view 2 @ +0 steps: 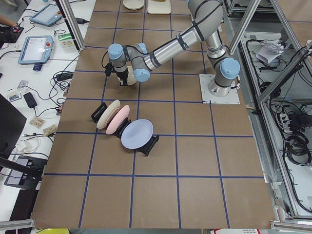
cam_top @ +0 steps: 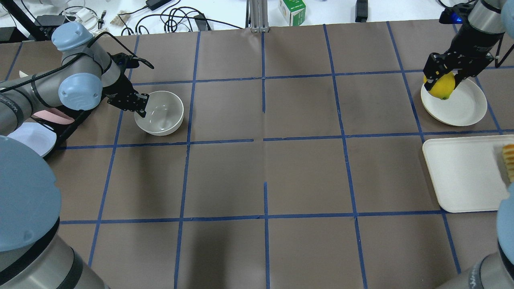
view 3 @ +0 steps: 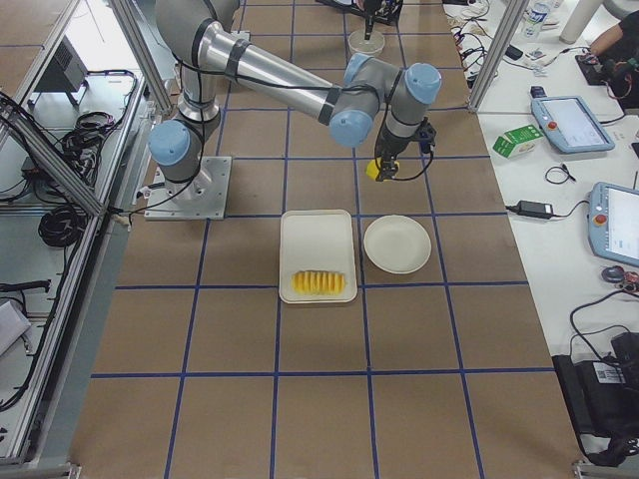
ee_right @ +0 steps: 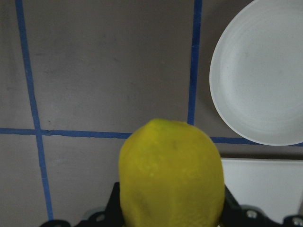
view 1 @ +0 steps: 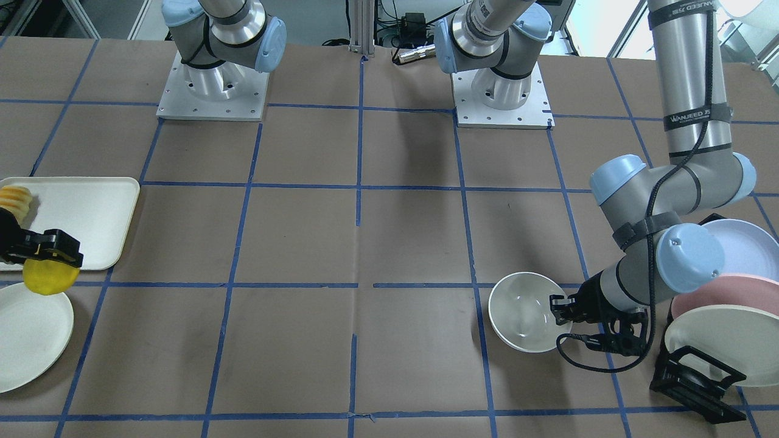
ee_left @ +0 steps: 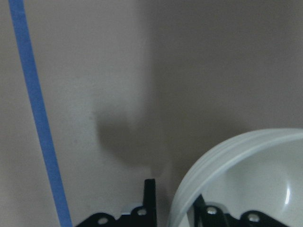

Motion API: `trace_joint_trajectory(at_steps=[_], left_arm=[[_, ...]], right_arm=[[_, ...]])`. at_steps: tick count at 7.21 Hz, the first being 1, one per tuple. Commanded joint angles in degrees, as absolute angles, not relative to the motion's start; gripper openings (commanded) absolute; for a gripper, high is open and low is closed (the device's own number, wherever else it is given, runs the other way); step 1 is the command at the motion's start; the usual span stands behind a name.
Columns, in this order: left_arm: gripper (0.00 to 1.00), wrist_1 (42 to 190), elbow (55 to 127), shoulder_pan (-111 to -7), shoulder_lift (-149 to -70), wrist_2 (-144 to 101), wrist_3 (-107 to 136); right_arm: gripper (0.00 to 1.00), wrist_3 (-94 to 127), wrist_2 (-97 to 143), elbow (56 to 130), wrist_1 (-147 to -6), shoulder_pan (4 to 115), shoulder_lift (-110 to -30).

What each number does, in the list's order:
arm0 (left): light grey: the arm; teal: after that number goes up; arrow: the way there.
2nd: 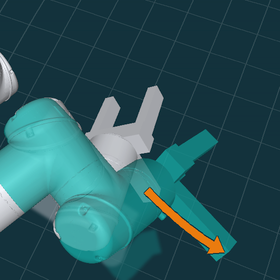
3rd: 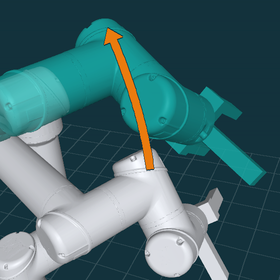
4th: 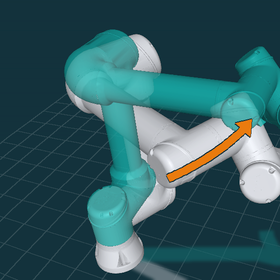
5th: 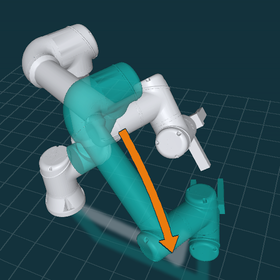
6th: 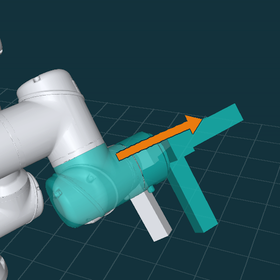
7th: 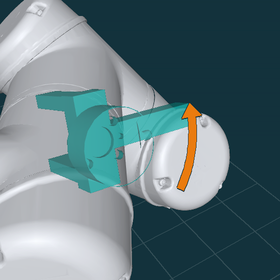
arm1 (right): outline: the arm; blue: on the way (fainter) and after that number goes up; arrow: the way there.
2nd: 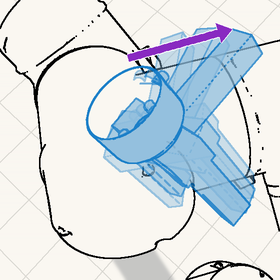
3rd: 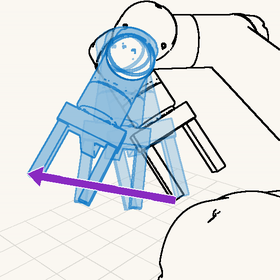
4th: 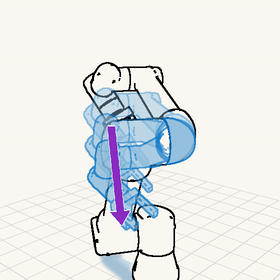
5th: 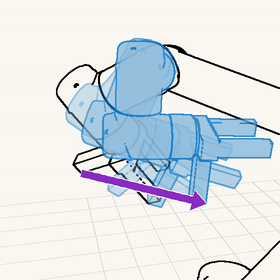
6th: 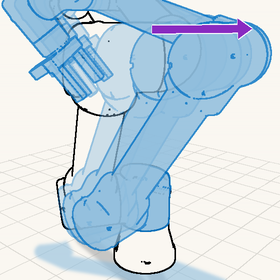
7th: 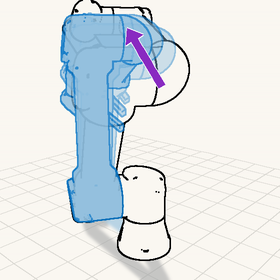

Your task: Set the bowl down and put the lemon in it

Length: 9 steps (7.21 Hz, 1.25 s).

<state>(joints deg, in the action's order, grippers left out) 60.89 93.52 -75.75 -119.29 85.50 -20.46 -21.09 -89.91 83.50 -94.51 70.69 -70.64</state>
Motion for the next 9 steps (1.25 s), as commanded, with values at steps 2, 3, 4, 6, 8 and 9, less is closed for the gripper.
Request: trace_joint_trajectory(at_steps=[2, 3, 4, 6, 8, 9], left_arm=[[0.00, 62.8, 93.9, -81.3, -116.7, 82.1, -12.0], [0.00, 62.6, 94.1, -86.2, -115.8, 81.8, -6.9], [0.00, 62.2, 94.7, -90.4, -114.6, 80.4, -3.9], [0.00, 55.6, 98.0, -96.1, -114.1, 79.5, 5.8], [0.00, 47.3, 100.7, -100.6, -115.7, 79.7, 11.4], [0.00, 44.5, 101.7, -101.0, -115.9, 79.5, 13.8]], right_arm=[[0.00, -14.6, -89.8, 83.7, -92.8, 75.8, -73.6], [0.00, -12.8, -89.9, 83.8, -92.8, 76.7, -73.8], [0.00, -11.9, -89.8, 83.8, -92.8, 77.7, -73.8], [0.00, -6.2, -89.6, 83.5, -93.0, 81.0, -74.9], [0.00, 1.4, -89.6, 83.5, -93.5, 86.4, -75.0], [0.00, 3.2, -90.3, 83.5, -93.5, 87.3, -74.9]])
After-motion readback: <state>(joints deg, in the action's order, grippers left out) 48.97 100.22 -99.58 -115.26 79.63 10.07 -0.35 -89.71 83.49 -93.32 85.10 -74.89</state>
